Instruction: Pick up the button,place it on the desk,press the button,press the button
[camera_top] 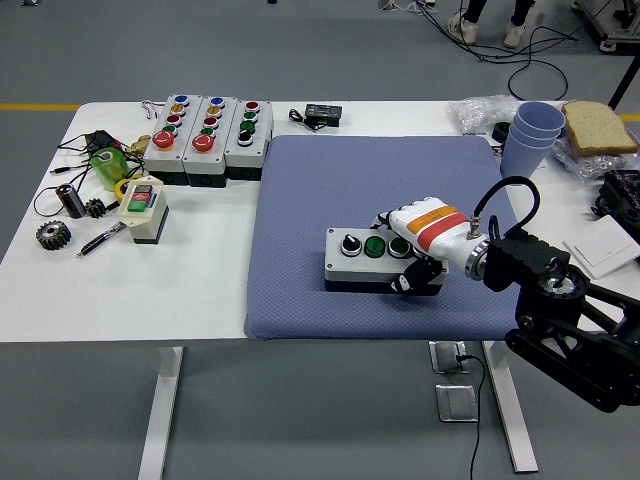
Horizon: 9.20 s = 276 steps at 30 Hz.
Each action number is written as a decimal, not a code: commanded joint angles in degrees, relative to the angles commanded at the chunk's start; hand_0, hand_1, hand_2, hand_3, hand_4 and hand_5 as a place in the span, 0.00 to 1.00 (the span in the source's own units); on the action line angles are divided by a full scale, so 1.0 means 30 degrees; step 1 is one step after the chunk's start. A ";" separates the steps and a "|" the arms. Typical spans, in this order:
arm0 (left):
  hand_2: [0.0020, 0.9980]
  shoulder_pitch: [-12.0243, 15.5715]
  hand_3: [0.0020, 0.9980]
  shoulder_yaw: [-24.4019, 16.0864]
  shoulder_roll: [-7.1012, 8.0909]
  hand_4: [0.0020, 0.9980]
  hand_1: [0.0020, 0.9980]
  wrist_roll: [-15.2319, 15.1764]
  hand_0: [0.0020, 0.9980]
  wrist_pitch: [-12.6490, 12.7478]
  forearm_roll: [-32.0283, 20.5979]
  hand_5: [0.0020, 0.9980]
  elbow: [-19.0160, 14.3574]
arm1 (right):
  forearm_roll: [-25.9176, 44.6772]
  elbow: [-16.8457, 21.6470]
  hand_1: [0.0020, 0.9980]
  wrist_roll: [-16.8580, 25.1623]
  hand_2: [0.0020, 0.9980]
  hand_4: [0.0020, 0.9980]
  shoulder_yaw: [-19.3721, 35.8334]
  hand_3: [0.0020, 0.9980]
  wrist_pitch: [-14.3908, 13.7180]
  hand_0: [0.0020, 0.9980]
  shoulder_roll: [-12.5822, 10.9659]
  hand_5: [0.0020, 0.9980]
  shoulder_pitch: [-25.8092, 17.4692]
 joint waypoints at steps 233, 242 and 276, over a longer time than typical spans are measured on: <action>0.77 -0.0110 0.67 0.0579 0.0036 0.41 0.72 -0.0021 0.65 -0.0034 -0.0202 0.75 0.0000 | 3.1942 0.3859 0.70 0.3985 0.74 0.85 1.3849 0.70 -0.2720 0.75 0.0081 0.38 -1.0782; 0.77 -0.0118 0.67 0.0646 0.0029 0.41 0.72 -0.0045 0.65 -0.0017 -0.0214 0.75 0.0000 | 3.1949 0.4027 0.67 0.3876 0.71 0.83 1.4191 0.67 -0.2604 0.73 0.0123 0.36 -1.1061; 0.76 0.0015 0.67 0.0901 0.0008 0.41 0.72 -0.0101 0.65 -0.0015 -0.0306 0.75 0.0000 | 3.2246 0.4147 0.65 0.3866 0.68 0.80 1.4359 0.66 -0.2653 0.71 0.0294 0.32 -1.1322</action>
